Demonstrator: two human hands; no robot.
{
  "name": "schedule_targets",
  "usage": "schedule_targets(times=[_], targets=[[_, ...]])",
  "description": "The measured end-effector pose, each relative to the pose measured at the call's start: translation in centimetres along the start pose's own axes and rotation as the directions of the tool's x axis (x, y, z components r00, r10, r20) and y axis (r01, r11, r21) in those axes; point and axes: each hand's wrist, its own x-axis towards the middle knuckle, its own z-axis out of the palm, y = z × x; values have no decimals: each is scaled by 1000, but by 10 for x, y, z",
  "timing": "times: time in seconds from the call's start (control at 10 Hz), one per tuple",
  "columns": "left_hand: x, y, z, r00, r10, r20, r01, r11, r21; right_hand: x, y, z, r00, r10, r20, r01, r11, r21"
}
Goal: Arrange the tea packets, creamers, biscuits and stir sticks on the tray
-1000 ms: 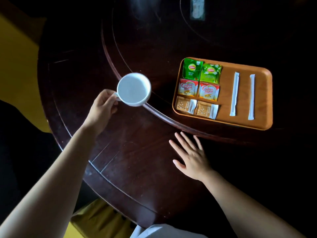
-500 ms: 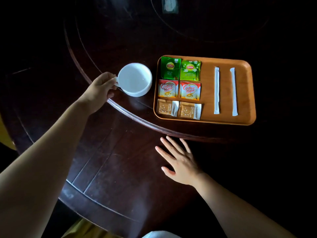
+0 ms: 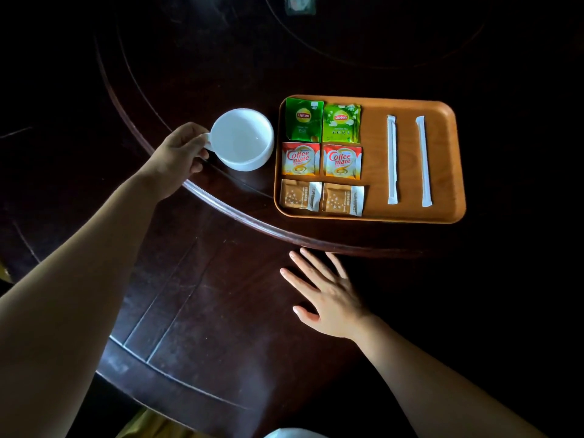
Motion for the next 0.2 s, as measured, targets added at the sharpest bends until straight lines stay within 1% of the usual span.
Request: schedule_targets(times=[0.1,0.2], targets=[[0,-2,2,999,4,-46,-4,1000,3,-1,0,0,1000,-10,-24,10,1000,6],[-8,-6,4,991,6,-132,-11,999,-32,0,-1,-3,1000,-17,-20,17,999,27]])
